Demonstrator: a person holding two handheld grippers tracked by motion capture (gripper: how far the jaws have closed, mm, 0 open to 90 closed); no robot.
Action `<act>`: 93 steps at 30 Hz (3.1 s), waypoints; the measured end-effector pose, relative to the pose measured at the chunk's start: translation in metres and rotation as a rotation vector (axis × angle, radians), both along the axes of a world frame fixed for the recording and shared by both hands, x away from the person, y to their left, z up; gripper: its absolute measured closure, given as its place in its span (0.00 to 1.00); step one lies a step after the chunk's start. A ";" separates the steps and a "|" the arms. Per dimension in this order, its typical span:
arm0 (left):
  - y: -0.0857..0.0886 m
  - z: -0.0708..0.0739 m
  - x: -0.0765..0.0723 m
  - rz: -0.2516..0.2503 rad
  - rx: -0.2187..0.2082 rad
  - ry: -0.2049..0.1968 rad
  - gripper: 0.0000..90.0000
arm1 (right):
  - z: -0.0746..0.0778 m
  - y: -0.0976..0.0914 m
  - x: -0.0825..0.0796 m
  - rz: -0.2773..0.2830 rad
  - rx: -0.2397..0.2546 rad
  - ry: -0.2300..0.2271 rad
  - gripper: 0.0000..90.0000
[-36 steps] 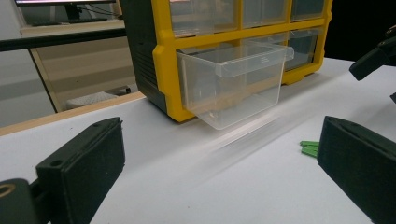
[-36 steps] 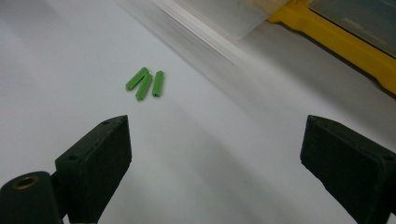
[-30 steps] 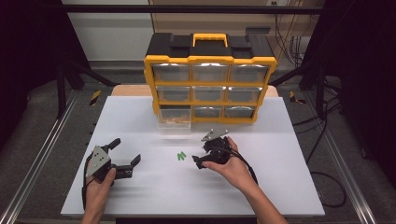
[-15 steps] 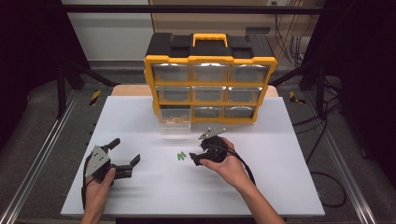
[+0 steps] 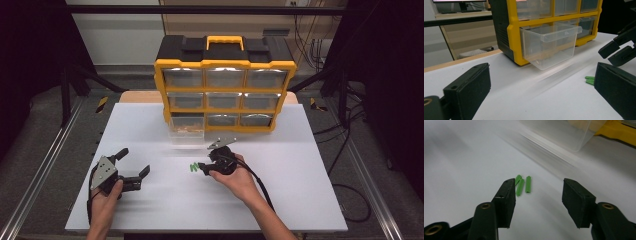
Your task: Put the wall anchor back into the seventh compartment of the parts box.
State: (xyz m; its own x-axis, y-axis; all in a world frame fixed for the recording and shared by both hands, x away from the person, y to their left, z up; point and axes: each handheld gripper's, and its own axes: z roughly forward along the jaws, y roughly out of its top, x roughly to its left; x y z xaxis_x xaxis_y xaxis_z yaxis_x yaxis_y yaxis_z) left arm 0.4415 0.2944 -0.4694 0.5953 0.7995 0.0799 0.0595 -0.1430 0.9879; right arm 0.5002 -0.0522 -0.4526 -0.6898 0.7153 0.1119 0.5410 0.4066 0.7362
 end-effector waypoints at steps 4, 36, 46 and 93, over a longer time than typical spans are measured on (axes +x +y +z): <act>0.001 0.000 0.000 0.002 -0.004 0.000 0.01 | -0.003 0.004 0.001 -0.005 -0.005 0.002 0.55; 0.000 -0.001 0.002 0.001 -0.009 0.008 0.01 | -0.024 0.028 0.009 -0.015 -0.024 0.006 0.85; 0.001 -0.001 0.002 0.001 -0.008 0.008 0.01 | -0.027 0.030 0.009 -0.005 -0.028 -0.002 0.88; 0.007 0.000 0.002 0.021 -0.027 0.009 0.01 | 0.066 0.016 0.043 -0.120 0.199 -0.223 0.94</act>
State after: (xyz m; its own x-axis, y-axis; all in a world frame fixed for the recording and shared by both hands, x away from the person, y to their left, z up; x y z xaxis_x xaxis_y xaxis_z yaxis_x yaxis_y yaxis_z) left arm 0.4431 0.3014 -0.4697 0.5791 0.8135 0.0532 0.0709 -0.1153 0.9908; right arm 0.5432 -0.0362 -0.3867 -0.6249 0.7725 0.1132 0.3927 0.1857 0.9007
